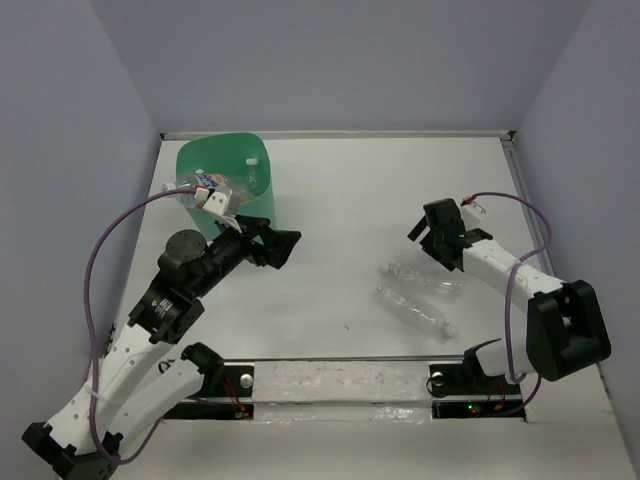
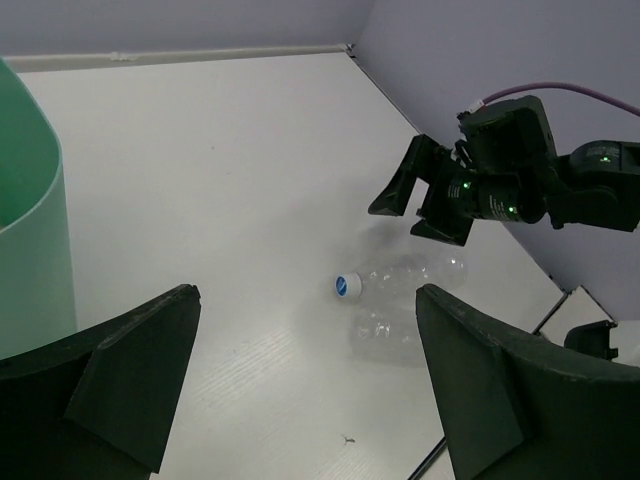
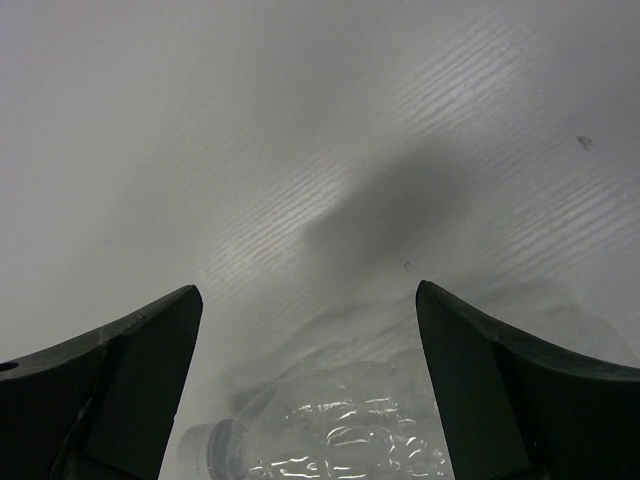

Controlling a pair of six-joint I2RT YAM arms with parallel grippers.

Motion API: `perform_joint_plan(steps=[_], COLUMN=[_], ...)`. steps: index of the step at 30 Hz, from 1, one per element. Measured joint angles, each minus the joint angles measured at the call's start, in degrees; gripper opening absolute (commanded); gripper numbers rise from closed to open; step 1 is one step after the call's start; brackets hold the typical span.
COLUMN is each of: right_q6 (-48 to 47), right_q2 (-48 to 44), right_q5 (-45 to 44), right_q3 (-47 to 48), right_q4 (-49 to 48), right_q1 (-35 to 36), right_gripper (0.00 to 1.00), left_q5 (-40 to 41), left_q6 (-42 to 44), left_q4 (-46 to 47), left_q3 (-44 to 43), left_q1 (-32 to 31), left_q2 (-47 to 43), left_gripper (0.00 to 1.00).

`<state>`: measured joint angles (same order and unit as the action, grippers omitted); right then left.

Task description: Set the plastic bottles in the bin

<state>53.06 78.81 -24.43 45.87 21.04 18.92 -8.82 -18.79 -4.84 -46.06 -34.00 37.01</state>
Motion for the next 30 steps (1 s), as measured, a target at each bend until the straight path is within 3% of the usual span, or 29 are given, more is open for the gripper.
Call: perform_joint_plan(steps=[7,10,13,16,20,23,26,30], right_q6=[-11.6,-18.4,-22.2,-25.1,-25.9,-24.5,-22.4,-20.4], right_q2=[-6.6,-6.3,-6.8,-8.6,-9.9,-8.0,-4.4,-1.4], right_q5=[2.4,7.4,12.0,17.2,24.5,25.9,25.1,21.7], right_q3=[2.4,7.7,10.8,11.6,11.5,11.4,11.0,6.9], right_q4=[2.9,6.8,10.3,14.3,17.6,19.3,20.7,21.1], right_q1=[-0.1,0.0,2.5,11.0,31.5,44.4,52.5,55.3], right_gripper=[0.92,0.85,0.85,0.86,0.97,1.0,1.0,1.0], left_q5=[0.5,1.4,1.9,2.6,6.8,10.8,14.5,17.6], left_q6=[0.3,0.3,0.3,0.0,-0.9,-0.9,-0.6,-0.6], left_q4=[0.6,0.5,0.5,-0.5,-5.3,-8.7,-11.2,-13.0], left_q3=[0.6,0.6,0.6,0.7,1.5,1.5,1.4,0.9], left_q1=[-0.4,-0.4,-0.4,-0.4,-0.4,-0.4,-0.4,-0.4], left_q2=[0.7,0.7,0.5,0.5,0.0,-0.5,-1.0,-1.5], left_gripper=[0.99,0.99,0.99,0.99,0.99,0.99,0.99,0.99])
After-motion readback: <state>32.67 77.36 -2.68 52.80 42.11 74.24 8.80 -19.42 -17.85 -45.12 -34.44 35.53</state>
